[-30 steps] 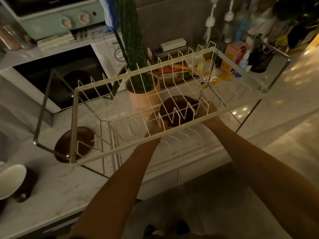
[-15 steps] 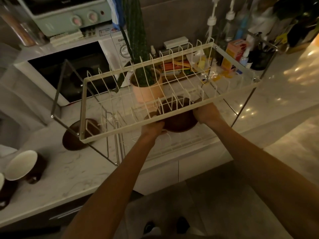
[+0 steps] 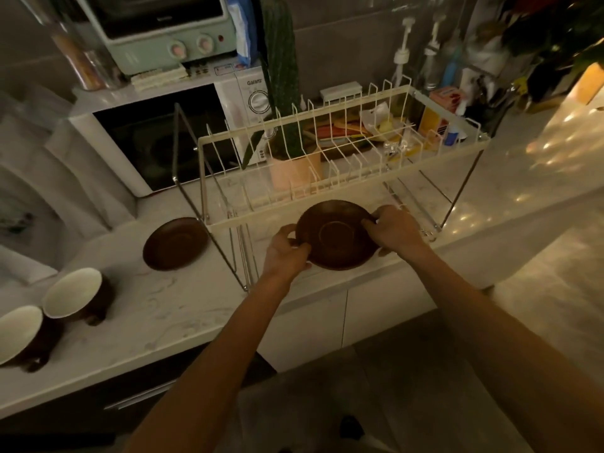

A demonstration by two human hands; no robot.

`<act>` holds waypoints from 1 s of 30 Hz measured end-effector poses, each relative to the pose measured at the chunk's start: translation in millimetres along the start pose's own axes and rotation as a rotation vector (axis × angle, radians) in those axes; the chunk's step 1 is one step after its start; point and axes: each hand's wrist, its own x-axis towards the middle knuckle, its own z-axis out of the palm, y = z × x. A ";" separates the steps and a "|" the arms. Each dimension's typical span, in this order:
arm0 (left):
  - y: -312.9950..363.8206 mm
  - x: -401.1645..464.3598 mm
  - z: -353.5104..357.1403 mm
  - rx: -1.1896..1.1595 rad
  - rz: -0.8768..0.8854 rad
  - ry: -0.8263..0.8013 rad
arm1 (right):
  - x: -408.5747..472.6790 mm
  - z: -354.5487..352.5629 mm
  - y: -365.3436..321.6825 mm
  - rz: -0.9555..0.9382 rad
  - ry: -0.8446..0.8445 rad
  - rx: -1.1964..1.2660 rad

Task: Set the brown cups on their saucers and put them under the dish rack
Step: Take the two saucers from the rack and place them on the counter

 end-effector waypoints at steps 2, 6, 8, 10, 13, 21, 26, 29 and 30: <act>-7.9 -12.6 -5.0 0.040 0.009 -0.006 | -14.4 2.5 -0.5 0.016 -0.024 0.027; -24.8 -39.7 -17.2 0.097 0.025 0.001 | -46.4 7.2 -8.9 0.058 -0.078 0.031; -32.2 -53.9 -27.2 0.114 0.047 -0.015 | -62.0 9.0 -15.2 0.061 -0.125 0.029; -39.8 -67.4 -37.8 0.124 0.062 -0.036 | -77.3 11.0 -20.6 0.065 -0.185 0.043; -53.0 -82.3 -53.1 0.154 0.072 -0.039 | -96.4 16.8 -28.4 0.059 -0.242 0.076; -75.6 -115.7 -95.1 0.161 0.031 -0.039 | -130.6 40.6 -52.1 0.009 -0.450 0.174; -90.7 -128.8 -127.5 0.129 -0.048 -0.053 | -143.0 64.0 -71.4 0.006 -0.555 0.154; -98.5 -135.5 -147.8 0.085 -0.074 -0.024 | -147.7 81.2 -85.7 -0.007 -0.594 0.169; -101.7 -137.5 -154.8 0.077 -0.081 -0.010 | -149.3 88.2 -90.0 -0.014 -0.603 0.178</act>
